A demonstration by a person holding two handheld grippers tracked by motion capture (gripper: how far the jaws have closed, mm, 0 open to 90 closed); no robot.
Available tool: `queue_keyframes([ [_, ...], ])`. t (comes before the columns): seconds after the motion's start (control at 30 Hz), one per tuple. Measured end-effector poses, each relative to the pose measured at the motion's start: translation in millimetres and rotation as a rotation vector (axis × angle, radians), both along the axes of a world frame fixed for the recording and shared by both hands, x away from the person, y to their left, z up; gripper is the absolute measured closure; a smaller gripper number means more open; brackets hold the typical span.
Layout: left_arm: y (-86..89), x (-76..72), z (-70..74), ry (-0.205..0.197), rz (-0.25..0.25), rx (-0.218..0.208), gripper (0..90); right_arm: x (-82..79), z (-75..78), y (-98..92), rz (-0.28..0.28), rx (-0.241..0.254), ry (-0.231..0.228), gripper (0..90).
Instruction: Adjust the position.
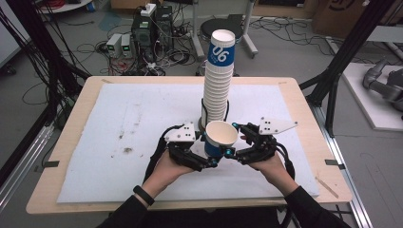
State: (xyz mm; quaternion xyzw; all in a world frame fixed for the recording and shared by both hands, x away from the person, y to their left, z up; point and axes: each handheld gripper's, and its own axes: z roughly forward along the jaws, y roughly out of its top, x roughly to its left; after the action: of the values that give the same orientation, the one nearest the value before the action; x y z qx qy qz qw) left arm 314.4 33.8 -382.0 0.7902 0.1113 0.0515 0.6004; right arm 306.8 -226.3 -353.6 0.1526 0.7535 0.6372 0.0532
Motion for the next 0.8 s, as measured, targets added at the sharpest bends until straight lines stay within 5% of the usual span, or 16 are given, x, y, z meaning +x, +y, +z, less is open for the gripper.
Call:
queue_keyframes([
  [0.23, -3.3, -3.7, 7.0, -0.027, 0.025, -0.015, 17.5, -0.8, 1.9, 0.6, -0.022, -0.034, -0.014, 24.2],
  [0.8, -1.6, 0.2, 7.4, 0.005, -0.025, -0.054, 25.0, -3.1, 0.8, 6.7, 0.01, -0.04, -0.002, 21.2],
])
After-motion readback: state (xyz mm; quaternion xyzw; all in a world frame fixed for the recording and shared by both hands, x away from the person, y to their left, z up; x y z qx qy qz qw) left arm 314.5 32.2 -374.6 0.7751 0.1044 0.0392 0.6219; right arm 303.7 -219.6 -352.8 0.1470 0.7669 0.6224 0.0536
